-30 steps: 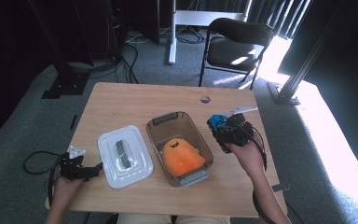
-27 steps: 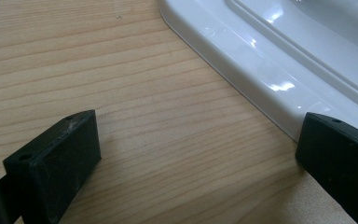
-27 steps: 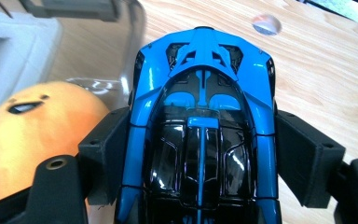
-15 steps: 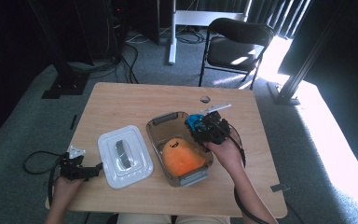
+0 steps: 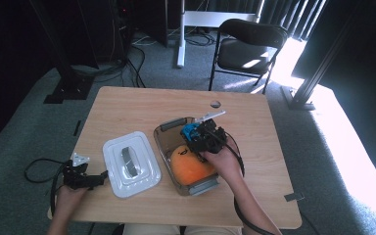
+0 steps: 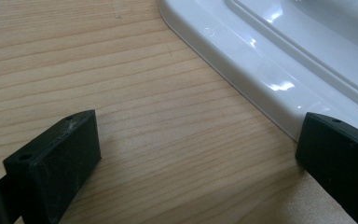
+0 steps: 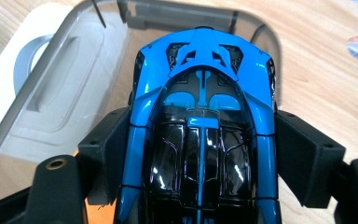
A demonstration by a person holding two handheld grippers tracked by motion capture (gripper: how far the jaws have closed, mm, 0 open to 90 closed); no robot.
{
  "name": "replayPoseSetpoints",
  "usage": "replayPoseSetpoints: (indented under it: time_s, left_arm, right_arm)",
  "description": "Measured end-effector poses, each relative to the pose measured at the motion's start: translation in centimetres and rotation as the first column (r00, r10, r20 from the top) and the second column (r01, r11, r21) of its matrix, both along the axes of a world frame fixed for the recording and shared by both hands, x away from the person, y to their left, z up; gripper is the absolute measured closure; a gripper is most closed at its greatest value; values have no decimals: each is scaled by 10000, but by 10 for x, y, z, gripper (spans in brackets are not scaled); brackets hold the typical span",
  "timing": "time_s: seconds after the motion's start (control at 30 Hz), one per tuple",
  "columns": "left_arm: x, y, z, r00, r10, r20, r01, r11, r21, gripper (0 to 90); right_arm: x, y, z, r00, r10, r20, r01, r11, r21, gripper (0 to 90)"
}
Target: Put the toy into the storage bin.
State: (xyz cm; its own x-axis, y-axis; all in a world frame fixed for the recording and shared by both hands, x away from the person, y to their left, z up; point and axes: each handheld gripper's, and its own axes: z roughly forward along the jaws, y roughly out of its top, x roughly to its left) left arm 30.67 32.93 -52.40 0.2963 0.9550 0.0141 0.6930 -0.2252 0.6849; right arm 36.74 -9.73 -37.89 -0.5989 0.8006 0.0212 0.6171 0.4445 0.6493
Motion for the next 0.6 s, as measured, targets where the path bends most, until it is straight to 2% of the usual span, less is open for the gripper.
replayPoseSetpoints:
  time_s: [0.13, 0.23, 0.33, 0.43, 0.53, 0.6]
  left_arm:
    - [0, 0, 0, 10000, -14, -3, 14, 10000, 0, 3]
    - [0, 0, 0, 10000, -10, 1, 10, 10000, -4, 3]
    - [0, 0, 0, 10000, -9, 3, 9, 10000, -5, 3]
    - [0, 0, 0, 10000, -8, 2, 8, 10000, -1, 3]
    - [0, 0, 0, 10000, -7, 1, 7, 10000, -7, 4]
    - [0, 0, 0, 10000, -9, -1, 9, 10000, -8, 4]
  right_arm:
    - [-1, 3, -4, 10000, -40, 38, 41, 9998, -206, 253]
    - [-2, 3, -3, 10000, -36, 10, 37, 9999, -122, 253]
    - [-4, 7, -7, 9998, 141, -167, -142, 9999, -82, 253]
    - [-4, 9, -11, 9998, 109, -189, -114, 9997, -232, 253]
    - [1, 10, -17, 9990, 41, -453, -58, 9992, -386, 253]
    - [2, 10, -16, 9985, 4, -544, -20, 9996, -292, 253]
